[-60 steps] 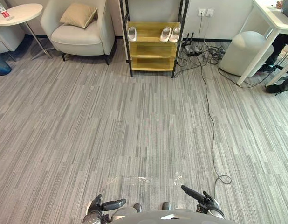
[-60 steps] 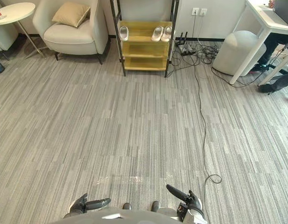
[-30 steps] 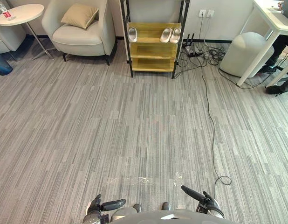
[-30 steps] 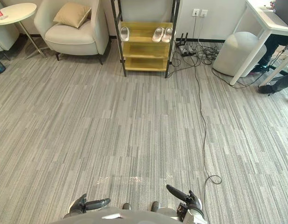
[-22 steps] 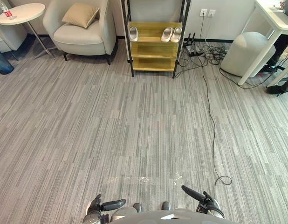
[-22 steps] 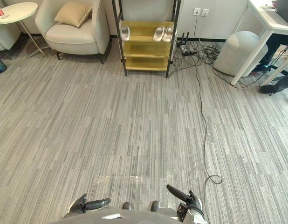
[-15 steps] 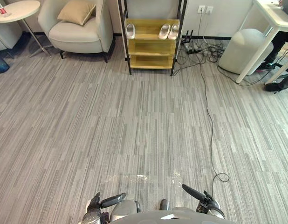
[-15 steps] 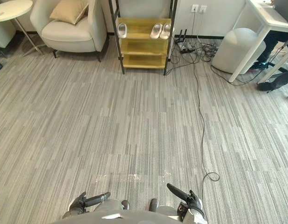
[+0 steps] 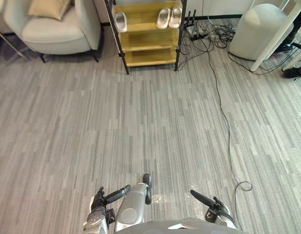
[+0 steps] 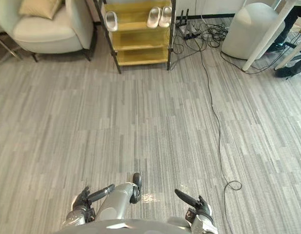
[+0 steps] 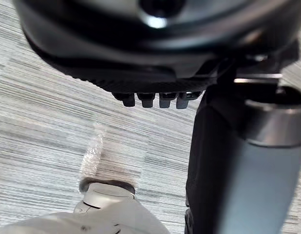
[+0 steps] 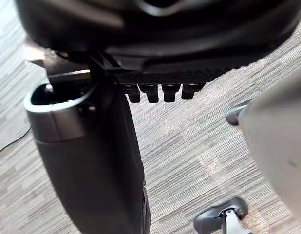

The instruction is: Organize the slippers on the shoe rack

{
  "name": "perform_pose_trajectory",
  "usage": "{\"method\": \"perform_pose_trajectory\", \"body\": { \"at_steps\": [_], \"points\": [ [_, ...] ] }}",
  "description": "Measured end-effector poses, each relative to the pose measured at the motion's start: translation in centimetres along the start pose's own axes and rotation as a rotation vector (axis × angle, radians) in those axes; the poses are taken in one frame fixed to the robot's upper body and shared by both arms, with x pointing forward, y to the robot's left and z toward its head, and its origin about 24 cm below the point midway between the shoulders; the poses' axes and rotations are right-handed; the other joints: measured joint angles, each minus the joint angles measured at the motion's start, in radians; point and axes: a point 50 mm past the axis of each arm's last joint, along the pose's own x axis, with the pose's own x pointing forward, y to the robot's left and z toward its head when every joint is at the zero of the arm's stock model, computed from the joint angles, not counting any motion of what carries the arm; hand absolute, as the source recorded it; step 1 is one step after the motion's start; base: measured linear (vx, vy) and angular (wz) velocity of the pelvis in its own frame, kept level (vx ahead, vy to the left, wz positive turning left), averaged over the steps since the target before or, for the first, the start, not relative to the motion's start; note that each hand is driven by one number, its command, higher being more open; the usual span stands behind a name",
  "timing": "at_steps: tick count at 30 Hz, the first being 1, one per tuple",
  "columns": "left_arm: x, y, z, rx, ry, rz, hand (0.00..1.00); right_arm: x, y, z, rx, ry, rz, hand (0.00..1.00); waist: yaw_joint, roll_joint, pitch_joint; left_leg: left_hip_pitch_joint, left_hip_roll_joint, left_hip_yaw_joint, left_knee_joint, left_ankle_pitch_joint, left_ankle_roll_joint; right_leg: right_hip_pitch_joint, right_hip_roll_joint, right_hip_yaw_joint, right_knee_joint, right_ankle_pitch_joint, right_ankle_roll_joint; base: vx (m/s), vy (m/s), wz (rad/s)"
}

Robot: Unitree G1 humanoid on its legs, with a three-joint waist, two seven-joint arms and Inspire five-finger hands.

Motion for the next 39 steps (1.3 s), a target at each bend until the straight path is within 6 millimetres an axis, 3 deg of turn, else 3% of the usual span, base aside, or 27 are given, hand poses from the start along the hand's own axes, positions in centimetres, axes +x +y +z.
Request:
{"method": "perform_pose_trajectory", "body": {
  "at_steps": [1,2,3,4,6,8,10,11,12,13,14,17,18,19,20,22,24,26,27,28,29,31,34,35,36,37,39],
  "points": [
    [0.0,0.2,-0.2,0.005,0.01,0.004,1.0,0.0,0.1,0.0,0.0,-0.001,0.007,1.0,-0.003,-0.005,-0.003,0.033,-0.006,0.003,-0.002,-0.023,0.005,-0.024,0.001,0.014,0.092,0.04,0.066,0.66,0.177,-0.26],
    [0.0,0.3,-0.2,0.026,0.012,0.006,1.0,0.0,0.3,0.2,-0.007,-0.011,0.021,1.0,-0.006,-0.009,-0.004,0.097,-0.015,0.002,-0.015,-0.061,0.01,-0.096,-0.003,-0.002,0.28,0.105,0.065,0.62,0.109,-0.11],
    [0.0,0.3,-0.2,0.044,0.012,0.004,1.0,0.0,0.3,0.4,-0.015,-0.019,0.021,1.0,-0.01,-0.009,-0.002,0.147,-0.02,-0.001,-0.032,-0.08,0.012,-0.152,-0.021,-0.055,0.404,0.092,0.041,0.48,0.054,-0.06],
    [0.0,0.1,-0.3,0.05,0.019,0.003,1.0,0.1,0.0,0.6,-0.024,-0.025,0.016,1.0,-0.019,-0.003,0.002,0.205,-0.021,-0.004,-0.062,-0.093,0.009,-0.198,-0.041,-0.121,0.485,0.056,-0.026,0.45,0.026,-0.02],
    [-0.1,-0.1,-0.6,0.045,0.026,-0.001,1.0,0.1,-0.2,1.3,-0.034,-0.052,0.014,1.0,-0.029,0.017,0.009,0.303,-0.01,-0.008,-0.135,-0.095,0.007,-0.287,-0.05,-0.202,0.501,0.012,-0.097,0.41,-0.014,-0.01],
    [-0.2,-0.7,-0.8,0.029,0.03,-0.015,1.0,0.2,0.0,2.8,-0.038,-0.106,0.022,1.0,-0.047,0.049,0.033,0.409,0.029,-0.023,-0.202,-0.092,0.002,-0.364,-0.013,-0.272,0.311,-0.025,-0.159,0.47,-0.091,0.1],
    [-0.2,-0.7,-0.7,0.016,0.03,-0.017,1.0,0.2,0.4,3.0,-0.034,-0.12,0.036,1.0,-0.058,0.045,0.03,0.452,0.05,-0.048,-0.227,-0.093,0.001,-0.412,0.042,-0.233,0.069,0.001,-0.14,0.49,-0.183,0.32],
    [-0.1,-0.3,-0.6,0.014,0.025,-0.012,1.0,0.1,0.8,2.8,-0.037,-0.115,0.045,1.0,-0.06,0.025,0.028,0.471,0.045,-0.072,-0.237,-0.096,-0.006,-0.414,0.063,-0.185,-0.092,0.067,-0.129,0.59,-0.311,0.72],
    [-0.1,0.1,-0.5,0.01,0.024,-0.008,1.0,0.0,0.6,1.9,-0.025,-0.088,0.042,1.0,-0.066,0.003,0.018,0.508,0.042,-0.133,-0.238,-0.129,-0.061,-0.402,0.072,-0.151,-0.154,0.233,-0.194,0.48,-0.29,0.58],
    [-0.1,-0.4,-0.5,-0.009,0.028,-0.014,1.0,0.1,0.4,2.3,-0.036,-0.098,0.039,1.0,-0.057,0.026,0.019,0.514,0.062,-0.15,-0.238,-0.133,-0.067,-0.405,0.081,-0.162,-0.13,0.223,-0.189,0.57,-0.344,0.54],
    [-0.2,-1.4,-0.9,-0.057,0.036,-0.025,1.0,0.2,0.4,2.8,-0.04,-0.114,0.04,1.0,-0.051,0.051,0.008,0.507,0.086,-0.198,-0.219,-0.129,-0.075,-0.406,0.094,-0.184,-0.095,0.152,-0.2,0.44,-0.262,0.33],
    [-0.3,-2.1,-1.0,-0.095,0.041,-0.031,1.0,0.2,0.0,2.6,-0.027,-0.104,0.028,1.0,-0.068,0.085,-0.006,0.447,0.138,-0.239,-0.048,-0.11,-0.108,-0.336,0.101,-0.269,-0.087,0.063,-0.215,0.38,-0.218,0.71],
    [-0.4,-2.4,-1.0,-0.111,0.039,-0.036,1.0,0.1,-0.1,2.5,-0.026,-0.101,0.023,1.0,-0.071,0.089,-0.004,0.408,0.15,-0.242,0.049,-0.096,-0.13,-0.305,0.103,-0.289,-0.101,0.051,-0.218,0.29,-0.172,0.83],
    [-0.5,-3.1,-0.8,-0.156,0.034,-0.043,1.0,0.1,-0.6,2.2,-0.026,-0.099,0.012,1.0,-0.072,0.097,0.005,0.302,0.196,-0.241,0.306,-0.027,-0.175,-0.215,0.12,-0.335,-0.151,0.034,-0.223,0.42,-0.216,0.83],
    [-0.5,-3.2,-0.3,-0.169,0.009,-0.048,1.0,0.0,-1.0,1.9,-0.022,-0.096,-0.002,1.0,-0.056,0.102,0.007,0.208,0.251,-0.189,0.503,-0.032,-0.176,-0.137,0.146,-0.355,-0.201,0.023,-0.228,0.41,-0.185,0.67],
    [-0.4,-2.9,0.5,-0.156,-0.028,-0.048,1.0,-0.1,-0.5,1.6,0.005,-0.089,0.004,1.0,-0.049,0.083,0.009,0.092,0.266,-0.11,0.573,-0.059,-0.155,-0.04,0.152,-0.383,-0.282,0.015,-0.228,0.39,-0.109,0.4],
    [-0.3,-3.2,1.1,-0.133,-0.052,-0.063,1.0,-0.1,-0.2,1.5,0.026,-0.084,0.01,1.0,-0.046,0.071,0.013,0.023,0.24,-0.05,0.458,-0.089,-0.132,0.027,0.15,-0.394,-0.363,0.03,-0.206,0.35,-0.039,0.25],
    [-0.2,-3.6,1.9,-0.112,-0.074,-0.08,1.0,0.0,0.2,1.5,0.027,-0.072,0.012,1.0,-0.029,0.062,0.019,-0.016,0.157,-0.026,0.137,-0.076,-0.126,0.093,0.125,-0.398,-0.435,0.038,-0.192,0.44,0.105,0.01],
    [-0.1,-3.8,2.2,-0.104,-0.083,-0.087,1.0,0.0,0.4,1.4,0.028,-0.062,0.013,1.0,-0.019,0.054,0.024,-0.02,0.123,-0.027,0.002,-0.033,-0.127,0.117,0.11,-0.397,-0.457,0.036,-0.183,0.58,0.193,-0.11],
    [-0.1,-4.0,2.4,-0.092,-0.089,-0.094,1.0,0.0,0.2,1.2,0.025,-0.053,0.007,1.0,-0.005,0.049,0.026,-0.005,0.091,-0.029,-0.155,0.106,-0.126,0.151,0.098,-0.388,-0.485,0.031,-0.156,0.5,0.171,-0.23],
    [-0.1,-4.1,2.2,-0.083,-0.083,-0.097,1.0,0.0,0.0,1.0,0.018,-0.047,0.003,1.0,0.002,0.055,0.022,0.017,0.083,-0.03,-0.195,0.221,-0.1,0.174,0.103,-0.374,-0.506,0.027,-0.14,0.4,0.14,-0.16],
    [0.1,-3.5,3.0,-0.045,-0.101,-0.094,1.0,-0.1,1.5,0.8,0.024,-0.035,0.038,1.0,-0.009,0.006,0.019,0.007,0.038,-0.028,-0.153,0.16,-0.048,0.183,0.054,-0.359,-0.497,0.027,-0.126,0.5,0.173,0.15],
    [0.3,-3.1,2.9,-0.034,-0.09,-0.086,1.0,-0.1,1.8,0.6,0.031,-0.03,0.049,1.0,-0.009,-0.007,0.015,0.049,0.027,-0.026,-0.068,0.043,-0.017,0.09,-0.005,-0.288,-0.172,0.033,-0.104,0.48,0.191,0.06],
    [0.3,-3.1,2.8,-0.026,-0.084,-0.088,1.0,-0.1,1.8,0.6,0.03,-0.03,0.051,1.0,-0.011,-0.012,0.012,0.069,0.02,-0.025,-0.071,0.03,-0.011,0.059,-0.023,-0.267,-0.079,0.049,-0.08,0.46,0.157,0.07],
    [0.4,-2.9,2.7,0.008,-0.075,-0.086,1.0,-0.1,1.9,0.7,0.028,-0.032,0.056,1.0,-0.019,-0.025,0.011,0.131,0.0,-0.028,-0.091,0.001,-0.001,-0.023,-0.063,-0.221,0.169,0.105,-0.031,0.54,0.145,0.17],
    [0.4,-2.7,2.4,0.025,-0.06,-0.083,1.0,-0.1,1.8,0.9,0.023,-0.042,0.057,1.0,-0.027,-0.025,0.011,0.193,-0.008,-0.036,-0.105,-0.023,0.005,-0.089,-0.091,-0.223,0.351,0.096,-0.047,0.43,0.084,0.19],
    [0.3,-2.5,1.9,0.028,-0.044,-0.075,1.0,-0.1,1.7,1.3,0.012,-0.062,0.059,1.0,-0.036,-0.016,0.014,0.269,-0.012,-0.047,-0.147,-0.03,0.01,-0.152,-0.109,-0.261,0.46,0.072,-0.085,0.44,0.051,0.21]
  ]
}}
